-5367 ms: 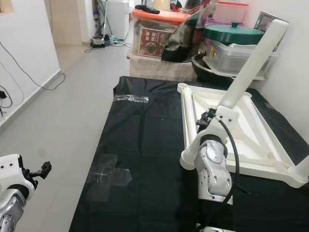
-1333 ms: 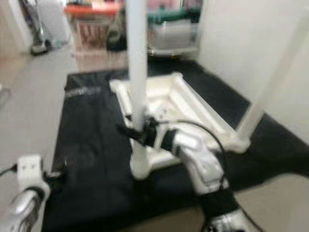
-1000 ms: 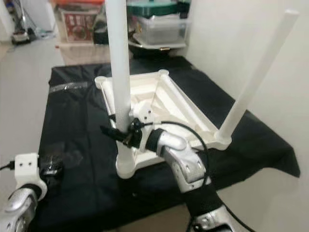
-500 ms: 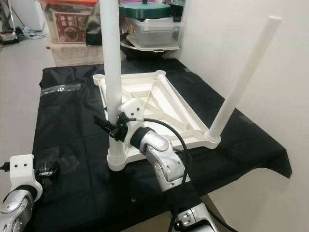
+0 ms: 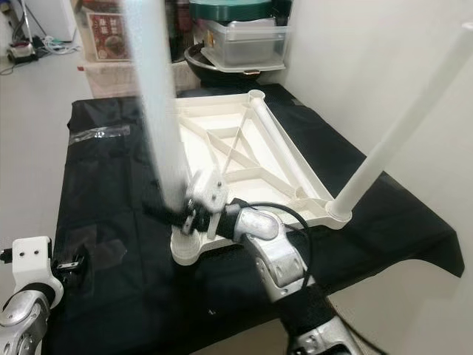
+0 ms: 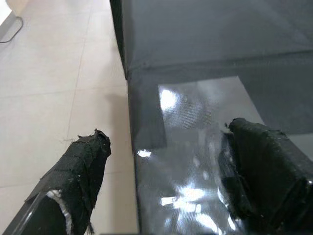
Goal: Building children table
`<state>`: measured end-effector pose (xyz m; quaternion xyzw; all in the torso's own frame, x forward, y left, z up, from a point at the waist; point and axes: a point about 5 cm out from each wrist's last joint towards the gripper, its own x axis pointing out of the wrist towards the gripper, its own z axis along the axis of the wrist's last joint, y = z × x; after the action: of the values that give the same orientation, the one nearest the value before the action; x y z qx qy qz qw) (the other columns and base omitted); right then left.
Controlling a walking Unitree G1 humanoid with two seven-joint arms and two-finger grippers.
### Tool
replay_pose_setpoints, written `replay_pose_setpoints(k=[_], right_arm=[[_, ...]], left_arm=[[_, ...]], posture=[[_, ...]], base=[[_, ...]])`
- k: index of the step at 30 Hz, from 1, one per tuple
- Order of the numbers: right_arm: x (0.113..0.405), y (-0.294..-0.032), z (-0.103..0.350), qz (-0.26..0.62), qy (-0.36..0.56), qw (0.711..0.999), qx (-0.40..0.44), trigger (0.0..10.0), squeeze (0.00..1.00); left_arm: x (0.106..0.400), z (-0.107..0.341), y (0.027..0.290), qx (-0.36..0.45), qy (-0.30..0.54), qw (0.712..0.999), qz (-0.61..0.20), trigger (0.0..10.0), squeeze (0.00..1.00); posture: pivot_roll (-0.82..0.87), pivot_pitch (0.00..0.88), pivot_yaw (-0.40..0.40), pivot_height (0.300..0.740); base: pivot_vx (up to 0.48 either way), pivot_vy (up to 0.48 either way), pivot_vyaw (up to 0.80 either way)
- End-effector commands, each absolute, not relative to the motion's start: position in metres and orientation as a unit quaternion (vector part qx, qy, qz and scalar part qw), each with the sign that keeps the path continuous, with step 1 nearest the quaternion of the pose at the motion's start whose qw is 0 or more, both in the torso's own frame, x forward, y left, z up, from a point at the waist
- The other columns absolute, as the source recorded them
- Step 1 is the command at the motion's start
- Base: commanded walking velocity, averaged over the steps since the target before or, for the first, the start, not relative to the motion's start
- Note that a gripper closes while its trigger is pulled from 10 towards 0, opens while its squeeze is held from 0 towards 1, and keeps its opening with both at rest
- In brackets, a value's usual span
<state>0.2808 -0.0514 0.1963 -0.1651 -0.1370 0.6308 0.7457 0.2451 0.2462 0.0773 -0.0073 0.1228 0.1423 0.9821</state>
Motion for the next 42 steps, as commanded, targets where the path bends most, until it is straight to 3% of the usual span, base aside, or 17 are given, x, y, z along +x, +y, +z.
replay_pose_setpoints(k=[1, 4, 6, 11, 19, 21, 24, 35, 37, 38, 39, 40, 41, 42], right_arm=[[0.281, -0.051, 0.182, 0.651, -0.088, 0.735, -0.166, 0.0, 0.0], [0.283, -0.05, 0.185, 0.652, -0.084, 0.737, -0.156, 0.0, 0.0], [0.292, -0.047, 0.193, 0.641, -0.066, 0.756, -0.119, 0.0, 0.0], [0.298, -0.05, 0.19, 0.63, -0.032, 0.772, -0.072, 0.0, 0.0], [0.29, -0.057, 0.184, 0.651, -0.025, 0.754, -0.085, 0.0, 0.0], [0.281, -0.059, 0.183, 0.673, -0.029, 0.732, -0.099, 0.0, 0.0], [0.276, -0.06, 0.183, 0.683, -0.03, 0.722, -0.103, 0.0, 0.0], [0.27, -0.055, 0.18, 0.695, -0.025, 0.713, -0.089, 0.0, 0.0], [0.274, -0.053, 0.178, 0.676, -0.012, 0.734, -0.069, 0.0, 0.0], [0.282, -0.051, 0.176, 0.643, -0.003, 0.763, -0.06, 0.0, 0.0], [0.282, -0.051, 0.176, 0.643, -0.003, 0.763, -0.06, 0.0, 0.0], [0.29, -0.051, 0.174, 0.612, 0.002, 0.789, -0.052, 0.0, 0.0], [0.29, -0.051, 0.174, 0.612, 0.002, 0.789, -0.052, 0.0, 0.0], [0.296, -0.051, 0.171, 0.581, 0.01, 0.812, -0.048, 0.0, 0.0]], left_arm=[[0.243, 0.071, 0.247, -0.009, 0.139, 0.98, 0.14, 10.0, 0.0], [0.243, 0.071, 0.247, -0.009, 0.139, 0.98, 0.141, 10.0, 0.0], [0.243, 0.07, 0.246, -0.012, 0.139, 0.98, 0.143, 10.0, 0.0], [0.24, 0.067, 0.245, -0.019, 0.144, 0.979, 0.143, 10.0, 0.0], [0.239, 0.065, 0.245, -0.02, 0.149, 0.978, 0.142, 10.0, 0.0], [0.24, 0.064, 0.246, -0.019, 0.15, 0.978, 0.142, 10.0, 0.0], [0.24, 0.064, 0.246, -0.018, 0.15, 0.978, 0.143, 10.0, 0.0], [0.237, 0.064, 0.249, -0.019, 0.15, 0.977, 0.15, 10.0, 0.0], [0.237, 0.064, 0.25, -0.018, 0.15, 0.977, 0.152, 10.0, 0.0], [0.237, 0.065, 0.251, -0.017, 0.149, 0.977, 0.153, 10.0, 0.0], [0.237, 0.065, 0.251, -0.017, 0.149, 0.977, 0.153, 10.0, 0.0], [0.237, 0.065, 0.251, -0.016, 0.149, 0.977, 0.154, 10.0, 0.0], [0.237, 0.065, 0.251, -0.016, 0.149, 0.977, 0.154, 10.0, 0.0], [0.236, 0.065, 0.252, -0.016, 0.149, 0.976, 0.156, 10.0, 0.0]], posture=[[0.02, 0.0, -0.077, 0.74], [0.03, 0.0, -0.081, 0.74], [0.03, 0.0, -0.087, 0.74], [0.03, 0.0, -0.089, 0.74], [0.02, 0.0, -0.084, 0.74], [0.02, 0.0, -0.085, 0.74], [0.02, 0.0, -0.086, 0.74], [0.04, 0.0, -0.09, 0.74], [0.04, 0.0, -0.09, 0.74], [0.04, 0.0, -0.09, 0.74], [0.04, 0.0, -0.09, 0.74], [0.04, 0.0, -0.092, 0.74], [0.04, 0.0, -0.092, 0.74], [0.04, 0.0, -0.092, 0.74]], base=[[0.0, 0.0, 0.0], [0.0, 0.0, 0.0], [0.0, 0.0, 0.0], [0.0, 0.0, 0.0], [0.0, 0.0, 0.0], [0.0, 0.0, 0.0], [0.0, 0.0, 0.0], [0.0, 0.0, 0.0], [0.0, 0.0, 0.0], [0.0, 0.0, 0.0], [0.0, 0.0, 0.0], [0.0, 0.0, 0.0], [0.0, 0.0, 0.0], [0.0, 0.0, 0.0]])
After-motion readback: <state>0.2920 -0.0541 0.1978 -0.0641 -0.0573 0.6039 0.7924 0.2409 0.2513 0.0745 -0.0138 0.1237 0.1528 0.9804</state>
